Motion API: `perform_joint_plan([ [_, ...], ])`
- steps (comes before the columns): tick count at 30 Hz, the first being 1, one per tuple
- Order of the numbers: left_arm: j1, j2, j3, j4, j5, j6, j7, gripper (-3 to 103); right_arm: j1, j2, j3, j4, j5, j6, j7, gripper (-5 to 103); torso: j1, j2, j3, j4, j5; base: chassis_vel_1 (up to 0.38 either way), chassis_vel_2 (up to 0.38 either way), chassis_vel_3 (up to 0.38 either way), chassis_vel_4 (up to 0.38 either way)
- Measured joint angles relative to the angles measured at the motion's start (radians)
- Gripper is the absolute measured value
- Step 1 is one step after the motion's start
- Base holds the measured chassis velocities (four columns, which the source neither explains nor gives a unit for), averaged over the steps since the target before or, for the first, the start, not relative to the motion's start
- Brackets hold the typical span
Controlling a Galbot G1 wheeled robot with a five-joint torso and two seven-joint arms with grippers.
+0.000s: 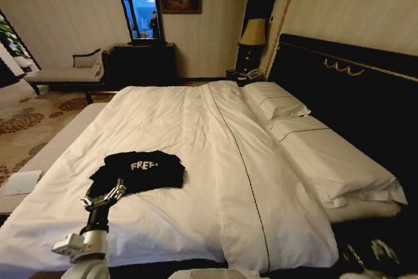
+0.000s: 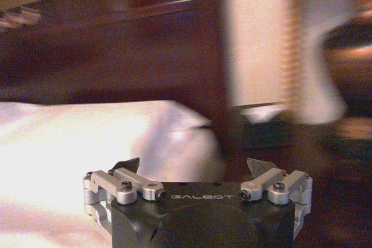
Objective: Fold the clothes on the bed.
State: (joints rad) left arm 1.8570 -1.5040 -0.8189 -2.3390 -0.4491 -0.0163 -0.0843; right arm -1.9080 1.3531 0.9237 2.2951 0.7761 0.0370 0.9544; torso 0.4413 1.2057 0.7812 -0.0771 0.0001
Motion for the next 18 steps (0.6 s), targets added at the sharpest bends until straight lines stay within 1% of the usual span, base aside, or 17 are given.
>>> perform_joint_plan([
  [1,0.000,0.000,0.000,0.000,0.000,0.000,0.000,100,0.000,0.000,0.000,0.000,0.000,0.000,0.000,100,0.000,0.000,0.000,0.0000,0.0000,0.000,0.000,0.000,0.000],
  [2,0.006,0.001,0.000,-0.005,-0.002,0.008,0.000,100,0.013,-0.007,-0.013,-0.001,0.006,0.004,-0.042,100,0.000,0.000,0.000,0.0001,0.0000,0.000,0.000,0.000,0.000],
  [4,0.020,0.003,0.003,-0.017,-0.011,0.030,0.000,100,0.041,-0.027,-0.053,-0.009,0.009,0.029,-0.168,100,0.000,0.000,0.000,0.0001,-0.0001,0.000,0.000,0.000,0.000],
  [5,0.023,0.004,0.004,-0.021,-0.013,0.037,0.000,100,0.049,-0.033,-0.067,-0.013,0.004,0.042,-0.213,100,0.000,0.000,0.000,0.0001,-0.0002,0.000,0.000,0.000,0.000],
  [6,0.023,0.004,0.004,-0.021,-0.013,0.037,0.000,100,0.049,-0.033,-0.067,-0.013,0.004,0.042,-0.213,100,0.000,0.000,0.000,0.0001,-0.0002,0.000,0.000,0.000,0.000],
  [7,0.029,0.004,0.010,-0.029,-0.020,0.054,0.001,100,0.075,-0.043,-0.108,-0.029,-0.027,0.087,-0.328,100,0.000,0.000,0.000,0.0000,-0.0003,0.000,0.000,0.000,0.000],
  [8,0.031,0.007,0.015,-0.037,-0.029,0.065,0.006,100,0.097,-0.051,-0.140,-0.040,-0.057,0.115,-0.399,100,0.000,0.000,0.000,0.0001,0.0000,0.000,0.000,0.000,0.000],
  [11,0.031,0.019,0.033,-0.052,-0.059,0.077,0.038,100,0.137,-0.075,-0.194,-0.048,-0.090,0.147,-0.561,100,0.000,0.000,0.000,0.0002,-0.0002,0.000,0.000,0.000,0.000],
  [12,0.031,0.019,0.033,-0.052,-0.059,0.077,0.038,100,0.137,-0.075,-0.194,-0.048,-0.090,0.147,-0.561,100,0.000,0.000,0.000,0.0002,-0.0002,0.000,0.000,0.000,0.000],
  [14,0.025,0.032,0.044,-0.061,-0.072,0.066,0.085,100,0.149,-0.104,-0.211,-0.049,-0.093,0.153,-0.716,100,0.000,0.000,0.000,0.0001,-0.0002,0.000,0.000,0.000,0.000],
  [16,0.014,0.043,0.046,-0.067,-0.068,0.044,0.123,100,0.153,-0.134,-0.218,-0.062,-0.106,0.163,-0.864,100,0.000,0.000,0.000,0.0000,-0.0002,0.000,0.000,0.000,0.000],
  [17,0.014,0.043,0.046,-0.067,-0.068,0.044,0.123,100,0.153,-0.134,-0.218,-0.062,-0.106,0.163,-0.864,100,0.000,0.000,0.000,0.0000,-0.0002,0.000,0.000,0.000,0.000],
  [18,0.008,0.048,0.047,-0.070,-0.064,0.037,0.137,100,0.157,-0.151,-0.222,-0.072,-0.122,0.173,-0.928,100,0.000,0.000,0.000,0.0000,-0.0002,0.000,0.000,0.000,0.000],
])
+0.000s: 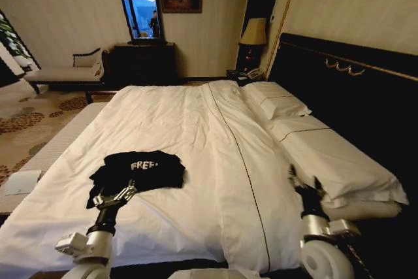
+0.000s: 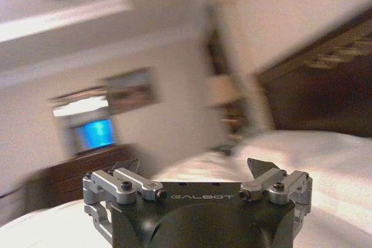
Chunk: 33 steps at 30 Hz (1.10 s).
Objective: Fold the clothes on the bed.
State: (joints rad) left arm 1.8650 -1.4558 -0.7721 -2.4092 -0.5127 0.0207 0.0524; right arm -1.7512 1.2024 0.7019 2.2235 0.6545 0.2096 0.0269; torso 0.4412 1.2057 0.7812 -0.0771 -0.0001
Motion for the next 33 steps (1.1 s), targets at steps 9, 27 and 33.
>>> perform_joint_plan([
  [9,0.004,0.007,0.033,-0.025,0.069,-0.002,0.040,100,0.004,-0.053,-0.027,-0.001,-0.075,-0.013,-0.182,100,0.000,0.000,0.000,0.0000,0.0002,0.000,0.000,0.000,0.000],
  [27,0.028,-0.012,0.078,-0.029,0.074,-0.028,0.028,100,-0.010,-0.048,-0.039,0.052,-0.086,-0.097,0.002,100,0.000,0.000,0.000,0.0000,0.0001,0.000,0.000,0.000,0.000],
  [33,0.027,-0.015,0.074,-0.031,0.071,-0.029,0.026,100,-0.010,0.015,-0.063,0.037,-0.105,-0.059,-0.016,100,0.000,0.000,0.000,0.0000,0.0000,0.000,0.000,0.000,0.000],
])
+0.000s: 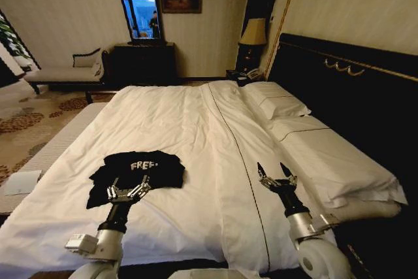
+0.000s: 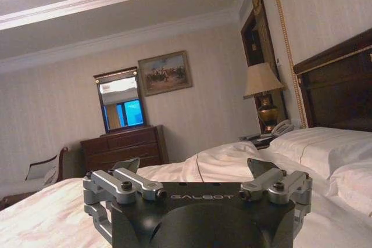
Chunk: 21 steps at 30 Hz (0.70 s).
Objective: Fold the clothes on the bed.
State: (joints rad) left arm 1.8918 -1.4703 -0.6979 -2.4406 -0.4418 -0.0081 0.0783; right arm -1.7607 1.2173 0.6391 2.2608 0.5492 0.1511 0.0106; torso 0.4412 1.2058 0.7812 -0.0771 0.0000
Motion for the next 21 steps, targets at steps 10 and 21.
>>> perform_joint_plan([
  [10,0.009,-0.003,-0.008,-0.001,0.004,-0.009,-0.003,100,-0.011,0.029,-0.016,-0.010,-0.019,0.021,-0.013,100,0.000,0.000,0.000,0.0000,0.0000,0.000,0.000,0.000,0.000],
  [21,0.012,-0.005,-0.015,-0.008,0.005,-0.017,-0.005,100,-0.020,0.033,-0.026,-0.006,-0.010,0.023,-0.026,100,0.000,0.000,0.000,0.0000,0.0000,0.000,0.000,0.000,0.000],
])
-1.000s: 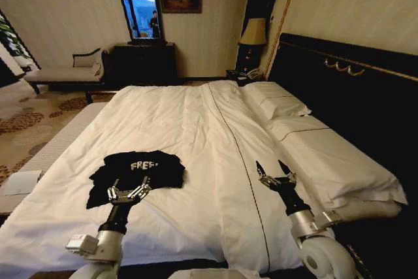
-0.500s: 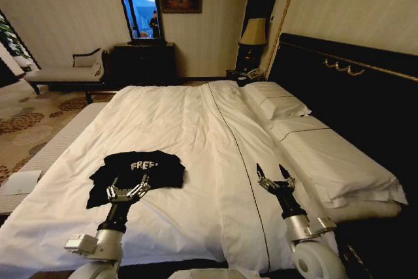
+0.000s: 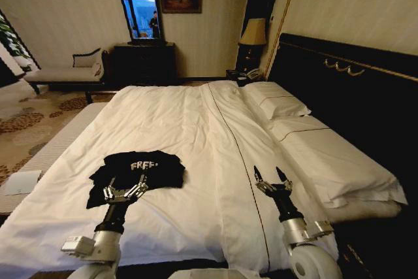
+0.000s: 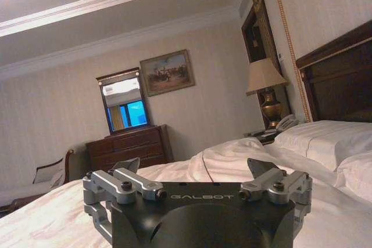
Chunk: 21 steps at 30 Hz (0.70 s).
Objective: Fold the clothes on the bed.
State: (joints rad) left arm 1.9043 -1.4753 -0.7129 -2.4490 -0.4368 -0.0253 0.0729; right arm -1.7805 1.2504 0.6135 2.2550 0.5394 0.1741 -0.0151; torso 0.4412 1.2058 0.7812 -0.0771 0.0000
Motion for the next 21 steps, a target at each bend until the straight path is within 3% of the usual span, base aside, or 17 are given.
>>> perform_joint_plan([
  [21,0.002,-0.003,-0.005,-0.002,0.009,-0.013,-0.007,100,-0.005,0.009,-0.009,0.010,0.015,0.001,0.000,100,0.000,0.000,0.000,0.0000,0.0000,0.004,0.004,-0.007,-0.004],
])
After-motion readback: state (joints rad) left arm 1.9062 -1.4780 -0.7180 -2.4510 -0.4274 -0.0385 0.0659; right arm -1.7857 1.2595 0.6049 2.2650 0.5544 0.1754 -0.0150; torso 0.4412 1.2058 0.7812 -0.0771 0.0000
